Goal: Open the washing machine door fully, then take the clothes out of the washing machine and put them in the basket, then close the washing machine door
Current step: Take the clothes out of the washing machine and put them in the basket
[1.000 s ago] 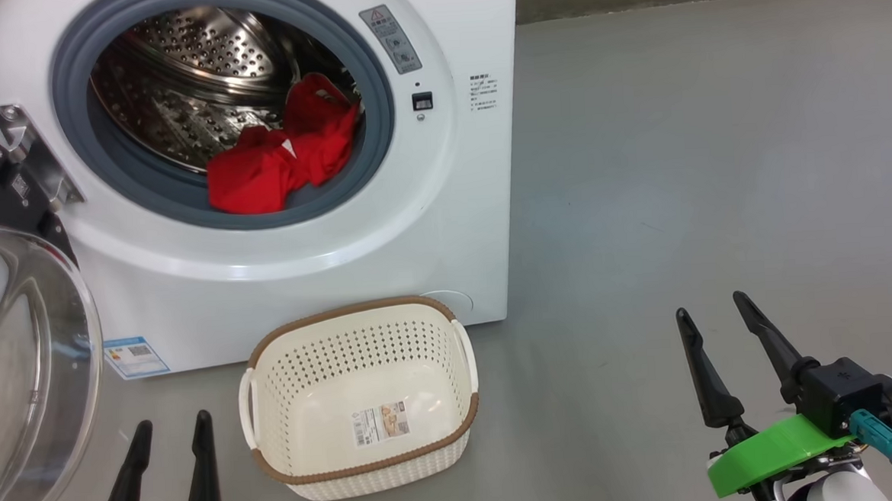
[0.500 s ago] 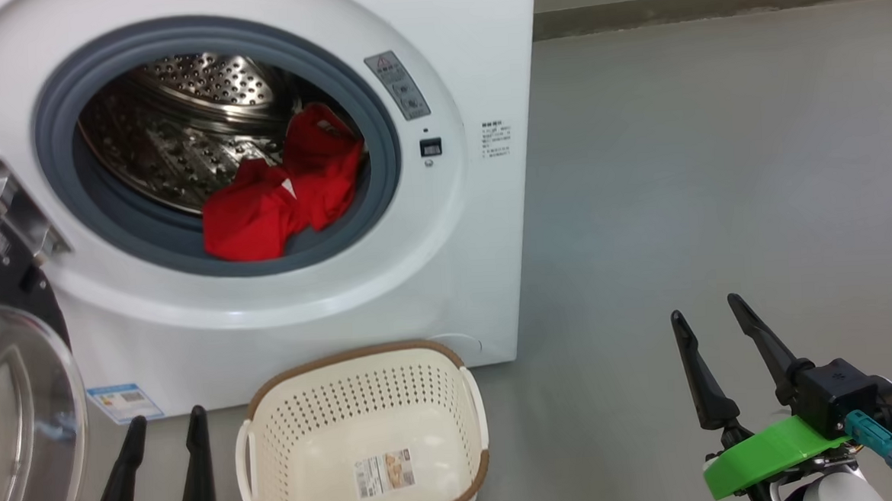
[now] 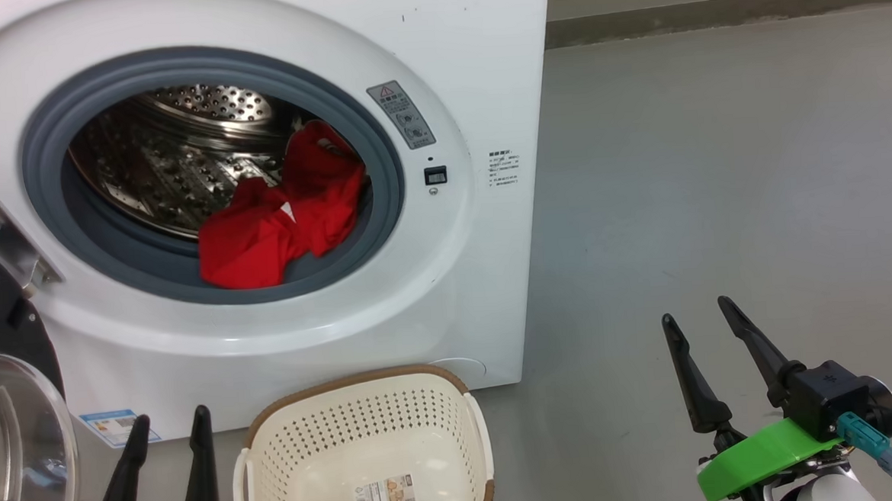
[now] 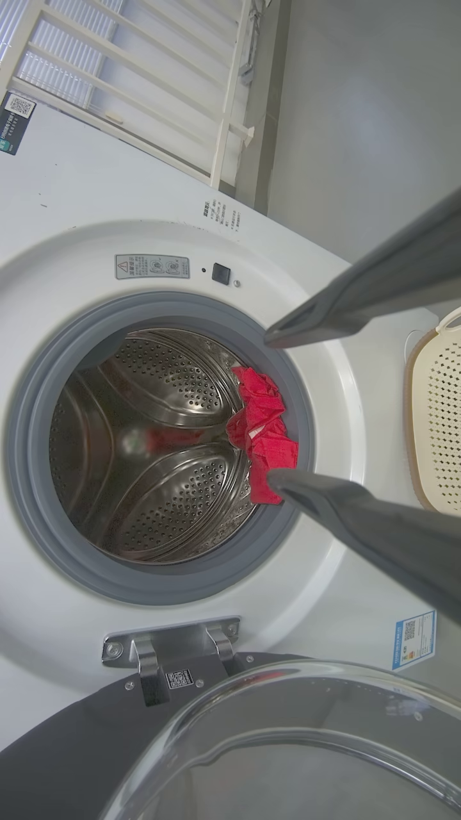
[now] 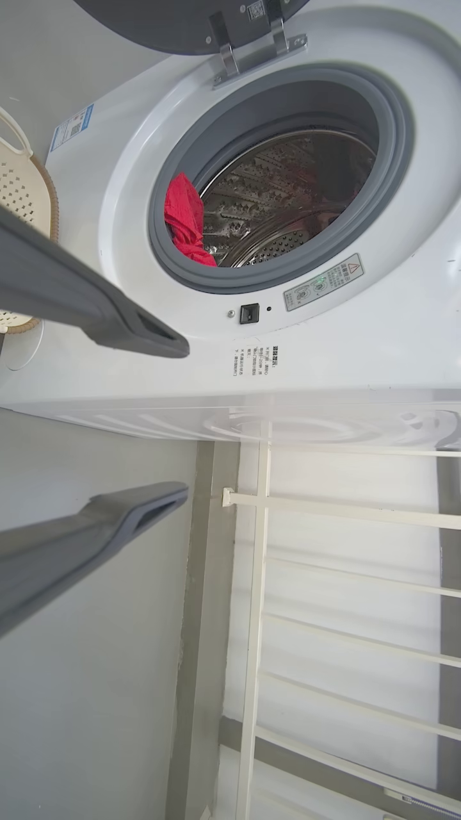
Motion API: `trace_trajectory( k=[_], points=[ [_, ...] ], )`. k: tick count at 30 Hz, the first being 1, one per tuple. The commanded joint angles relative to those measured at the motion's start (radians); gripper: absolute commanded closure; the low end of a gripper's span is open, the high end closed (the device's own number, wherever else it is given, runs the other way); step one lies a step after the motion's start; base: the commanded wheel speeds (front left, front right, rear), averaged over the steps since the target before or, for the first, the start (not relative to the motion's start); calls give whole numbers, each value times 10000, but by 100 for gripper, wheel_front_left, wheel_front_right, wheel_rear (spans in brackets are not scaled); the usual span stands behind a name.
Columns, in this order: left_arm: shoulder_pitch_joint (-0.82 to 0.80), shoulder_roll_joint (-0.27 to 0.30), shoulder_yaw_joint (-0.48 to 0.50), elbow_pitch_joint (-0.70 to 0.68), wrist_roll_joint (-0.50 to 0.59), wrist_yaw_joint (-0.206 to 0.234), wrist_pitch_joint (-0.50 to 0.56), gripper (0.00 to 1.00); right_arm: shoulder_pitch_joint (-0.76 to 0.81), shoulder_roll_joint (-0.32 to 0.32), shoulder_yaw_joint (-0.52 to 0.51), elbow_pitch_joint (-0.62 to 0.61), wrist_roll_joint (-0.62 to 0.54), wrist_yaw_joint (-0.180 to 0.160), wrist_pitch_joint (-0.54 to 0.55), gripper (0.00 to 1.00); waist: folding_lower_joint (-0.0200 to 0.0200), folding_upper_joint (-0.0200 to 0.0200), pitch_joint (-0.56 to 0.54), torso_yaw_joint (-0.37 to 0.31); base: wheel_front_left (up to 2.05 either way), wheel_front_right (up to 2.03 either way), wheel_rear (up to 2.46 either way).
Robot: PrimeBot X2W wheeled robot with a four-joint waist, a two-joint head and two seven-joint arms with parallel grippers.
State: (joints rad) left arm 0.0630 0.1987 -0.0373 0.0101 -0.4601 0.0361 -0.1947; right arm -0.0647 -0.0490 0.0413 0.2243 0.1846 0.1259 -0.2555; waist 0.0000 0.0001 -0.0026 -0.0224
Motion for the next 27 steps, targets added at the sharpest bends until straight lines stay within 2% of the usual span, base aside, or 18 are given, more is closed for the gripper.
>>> trace_trajectory(
  k=[1, 15, 27],
  points=[
    [-255, 202, 323, -281, 17, 123, -15, 0, -245, -12, 214, -231, 108, 48, -63, 0, 0, -1, 1, -3, 0, 0, 0],
    [-319, 138, 304, -370, -92, 309, 33, 0, -235, -12, 265, -225, 127, 48, -63, 0, 0, -1, 181, 96, 0, 0, 0],
    [-1133, 49, 177, -271, -200, 308, -17, 0, -489, -12, 257, -369, -119, 48, -63, 0, 0, -1, 1029, 266, 0, 0, 0]
  ],
)
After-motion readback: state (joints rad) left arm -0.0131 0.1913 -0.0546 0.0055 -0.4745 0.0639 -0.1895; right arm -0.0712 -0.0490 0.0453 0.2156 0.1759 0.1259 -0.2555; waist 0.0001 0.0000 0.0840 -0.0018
